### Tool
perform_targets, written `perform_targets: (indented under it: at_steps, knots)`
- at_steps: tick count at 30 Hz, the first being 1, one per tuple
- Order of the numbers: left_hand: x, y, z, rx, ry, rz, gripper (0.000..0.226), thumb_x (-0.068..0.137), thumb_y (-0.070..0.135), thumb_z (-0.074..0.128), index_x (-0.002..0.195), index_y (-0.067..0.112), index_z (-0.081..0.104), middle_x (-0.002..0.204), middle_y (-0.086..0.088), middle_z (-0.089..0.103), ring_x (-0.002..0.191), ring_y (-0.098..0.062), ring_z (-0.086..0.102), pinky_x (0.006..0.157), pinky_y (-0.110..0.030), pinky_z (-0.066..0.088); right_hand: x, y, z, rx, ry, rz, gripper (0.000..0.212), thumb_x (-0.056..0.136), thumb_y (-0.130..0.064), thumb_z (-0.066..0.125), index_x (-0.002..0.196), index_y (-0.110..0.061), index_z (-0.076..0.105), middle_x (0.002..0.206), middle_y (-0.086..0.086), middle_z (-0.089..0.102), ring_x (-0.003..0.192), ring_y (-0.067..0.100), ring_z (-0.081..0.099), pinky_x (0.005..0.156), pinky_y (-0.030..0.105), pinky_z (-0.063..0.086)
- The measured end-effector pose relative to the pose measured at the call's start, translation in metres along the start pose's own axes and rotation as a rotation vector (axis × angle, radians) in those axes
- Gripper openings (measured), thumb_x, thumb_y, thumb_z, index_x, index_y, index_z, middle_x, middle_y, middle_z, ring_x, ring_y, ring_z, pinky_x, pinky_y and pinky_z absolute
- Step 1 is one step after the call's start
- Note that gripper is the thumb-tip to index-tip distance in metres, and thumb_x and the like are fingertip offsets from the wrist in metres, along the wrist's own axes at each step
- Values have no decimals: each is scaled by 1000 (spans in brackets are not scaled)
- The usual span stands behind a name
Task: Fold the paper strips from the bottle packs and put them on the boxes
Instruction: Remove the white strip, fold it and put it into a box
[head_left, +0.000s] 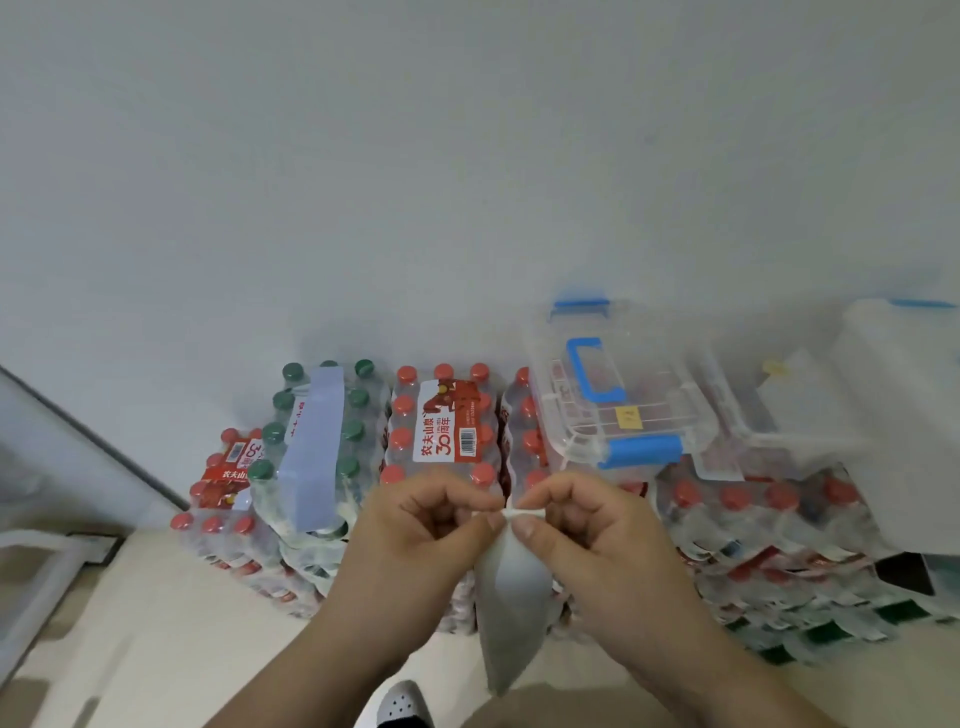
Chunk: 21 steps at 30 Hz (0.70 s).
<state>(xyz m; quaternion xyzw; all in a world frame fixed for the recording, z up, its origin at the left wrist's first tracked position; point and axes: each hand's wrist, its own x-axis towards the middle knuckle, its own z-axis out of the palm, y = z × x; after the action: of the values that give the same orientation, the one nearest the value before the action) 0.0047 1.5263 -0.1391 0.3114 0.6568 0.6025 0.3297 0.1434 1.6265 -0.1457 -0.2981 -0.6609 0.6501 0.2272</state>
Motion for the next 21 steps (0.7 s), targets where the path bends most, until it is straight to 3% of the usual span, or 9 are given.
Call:
perform_targets:
  at_steps: [3,6,11,14,17,21]
  knots:
    - [-5,0,5,-11,-10,-15,14,82,0,74,80,13,78,73,-25,68,64,-22,61,59,-30,50,-4,-1,-4,-28,-14,28,10,95,-21,67,86,-27,69,80,11,75,79,33,69,72,53,57]
    - [-4,-3,7,-1,-18,-33,13,84,3,73,83,15,79,75,-22,72,66,-32,64,60,-36,52,-4,-1,-6,-80,-18,42,11,96,-24,66,86,-29,66,81,5,75,78,28,70,70,51,59]
    - [-1,-1,8,24,6,-8,19,87,3,70,81,19,79,78,-20,72,80,-43,66,69,-51,57,-2,-5,-7,-49,-15,5,8,92,-22,70,88,-29,68,76,9,74,76,29,69,67,41,58]
    - [1,2,7,34,8,11,19,87,5,70,82,21,78,79,-21,71,80,-43,65,68,-51,56,2,-7,-8,-25,-9,-7,9,90,-20,73,87,-28,72,73,9,74,71,25,68,67,37,54]
    - [1,4,7,11,-15,24,16,84,6,72,84,21,79,82,-26,69,83,-47,63,70,-53,57,4,-4,-9,17,18,-25,11,91,-15,72,88,-25,73,73,16,71,72,40,63,65,39,51]
    - [-2,1,6,11,-3,32,22,82,-1,74,84,20,79,84,-28,70,85,-51,64,76,-61,54,1,-4,-9,9,-3,-38,13,93,-14,70,87,-26,73,70,18,67,62,29,57,60,33,48]
